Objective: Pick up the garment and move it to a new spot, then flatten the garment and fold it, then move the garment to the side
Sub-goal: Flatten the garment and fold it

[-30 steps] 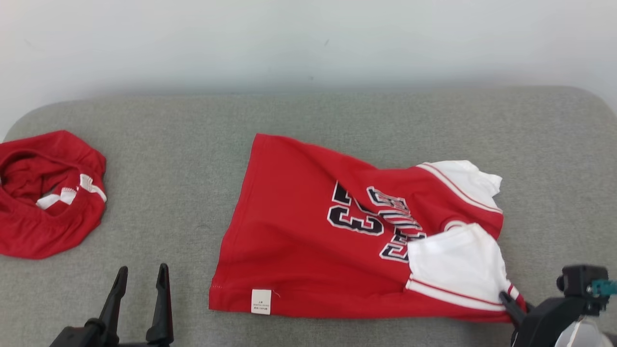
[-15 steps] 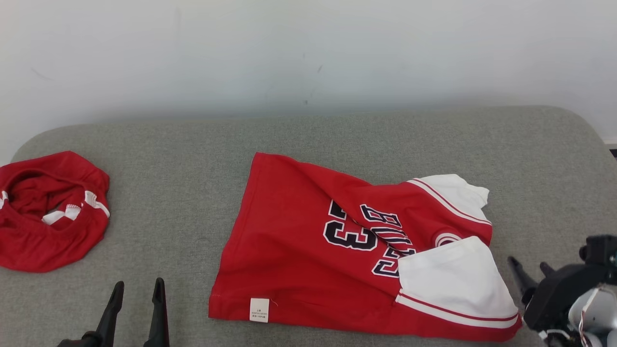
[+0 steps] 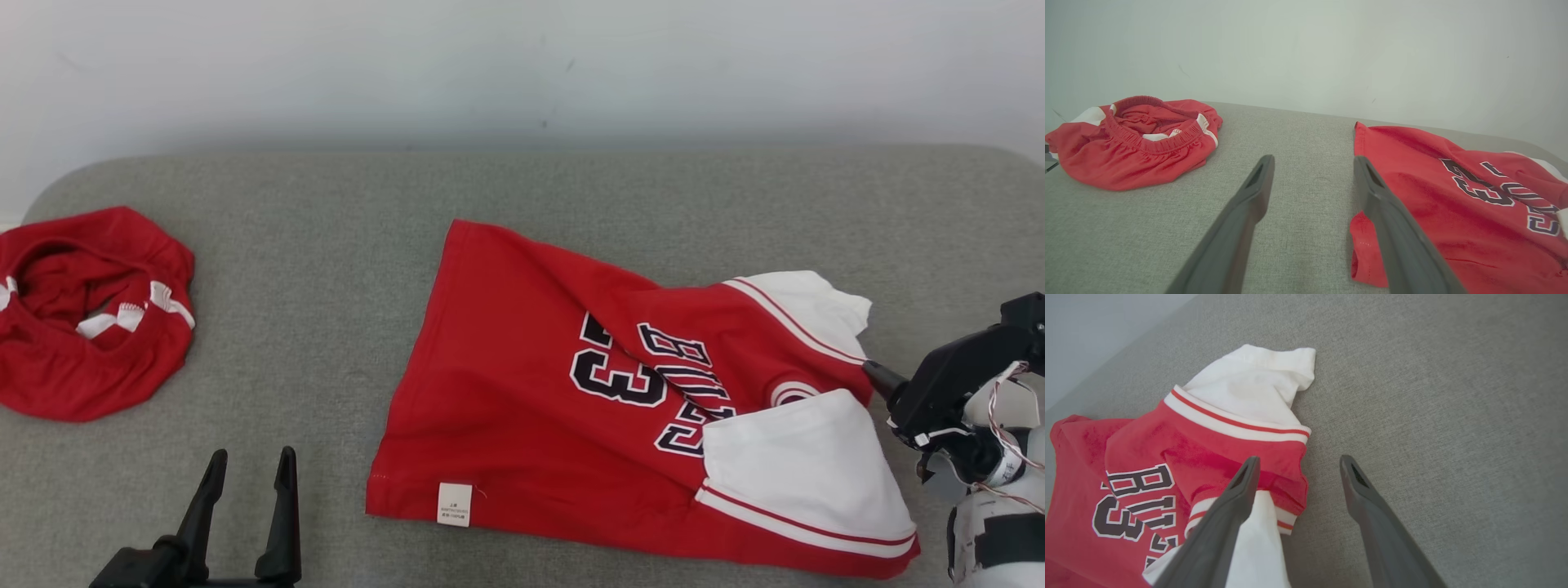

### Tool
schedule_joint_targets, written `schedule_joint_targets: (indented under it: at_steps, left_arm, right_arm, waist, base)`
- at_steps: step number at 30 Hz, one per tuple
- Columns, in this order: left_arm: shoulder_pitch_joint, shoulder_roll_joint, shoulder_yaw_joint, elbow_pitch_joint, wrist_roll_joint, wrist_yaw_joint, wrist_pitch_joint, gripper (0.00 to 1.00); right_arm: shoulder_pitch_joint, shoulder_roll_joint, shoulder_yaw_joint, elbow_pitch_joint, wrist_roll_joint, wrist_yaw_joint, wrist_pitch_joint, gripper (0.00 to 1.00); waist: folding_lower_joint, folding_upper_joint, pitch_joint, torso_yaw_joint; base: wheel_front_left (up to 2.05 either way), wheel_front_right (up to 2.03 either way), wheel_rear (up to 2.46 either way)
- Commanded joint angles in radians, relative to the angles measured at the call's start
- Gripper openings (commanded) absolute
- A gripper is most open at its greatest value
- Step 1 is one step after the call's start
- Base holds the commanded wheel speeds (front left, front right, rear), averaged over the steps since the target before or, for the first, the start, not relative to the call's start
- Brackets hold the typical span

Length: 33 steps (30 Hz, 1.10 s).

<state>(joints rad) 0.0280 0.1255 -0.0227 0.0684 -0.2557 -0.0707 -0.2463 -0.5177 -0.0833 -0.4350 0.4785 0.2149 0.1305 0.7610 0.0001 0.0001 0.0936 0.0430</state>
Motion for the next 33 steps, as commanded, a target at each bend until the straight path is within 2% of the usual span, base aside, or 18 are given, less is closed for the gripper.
schedule_joint_targets:
  at_steps: [1, 7, 9, 10, 11, 19, 24, 33]
  left_arm:
    - [-0.014, 0.007, -0.001, 0.0, -0.008, -0.001, 0.0, 1.0]
    - [-0.032, 0.01, -0.01, 0.01, -0.011, -0.006, -0.003, 1.0]
    - [-0.037, 0.009, -0.012, 0.013, -0.013, -0.005, -0.006, 1.0]
    - [-0.039, 0.008, -0.013, 0.013, -0.013, -0.004, -0.006, 1.0]
    - [-0.041, 0.006, -0.014, 0.014, -0.014, -0.003, -0.007, 1.0]
    - [-0.055, 0.0, -0.024, 0.022, -0.016, -0.004, -0.01, 1.0]
    - [-0.065, -0.007, -0.036, 0.03, -0.015, -0.008, -0.014, 1.0]
    - [-0.089, -0.02, -0.055, 0.03, -0.008, -0.013, -0.019, 1.0]
  right_arm:
    - [-0.022, 0.007, -0.015, 0.029, -0.017, 0.001, 0.003, 1.0]
    - [-0.099, 0.01, -0.053, 0.149, -0.057, 0.001, -0.012, 1.0]
    - [-0.118, 0.005, -0.039, 0.168, -0.069, 0.001, -0.032, 0.47]
    - [-0.126, 0.0, -0.032, 0.171, -0.074, 0.001, -0.052, 0.09]
    - [-0.135, -0.005, -0.02, 0.171, -0.076, 0.001, -0.077, 0.0]
    - [-0.222, -0.028, 0.075, 0.197, -0.069, 0.001, -0.309, 0.0]
    - [-0.293, -0.039, 0.116, 0.254, -0.085, 0.001, -0.43, 0.0]
    - [-0.446, -0.073, 0.092, 0.372, -0.161, 0.001, -0.638, 0.0]
  waist:
    - [-0.0001, -0.0001, 0.029, 0.025]
    - [-0.0001, -0.0001, 0.051, 0.051]
    - [-0.0001, -0.0001, 0.054, 0.055]
    - [-0.0001, -0.0001, 0.056, 0.057]
    - [-0.0001, -0.0001, 0.058, 0.059]
    - [-0.0001, -0.0001, 0.08, 0.075]
    - [-0.0001, -0.0001, 0.095, 0.099]
    - [-0.0001, -0.0001, 0.127, 0.163]
  base:
    - [0.0, 0.0, 0.0]
    - [0.0, 0.0, 0.0]
    - [0.0, 0.0, 0.0]
    - [0.0, 0.0, 0.0]
    - [0.0, 0.0, 0.0]
    - [0.0, 0.0, 0.0]
    - [0.0, 0.0, 0.0]
    - [0.0, 0.0, 0.0]
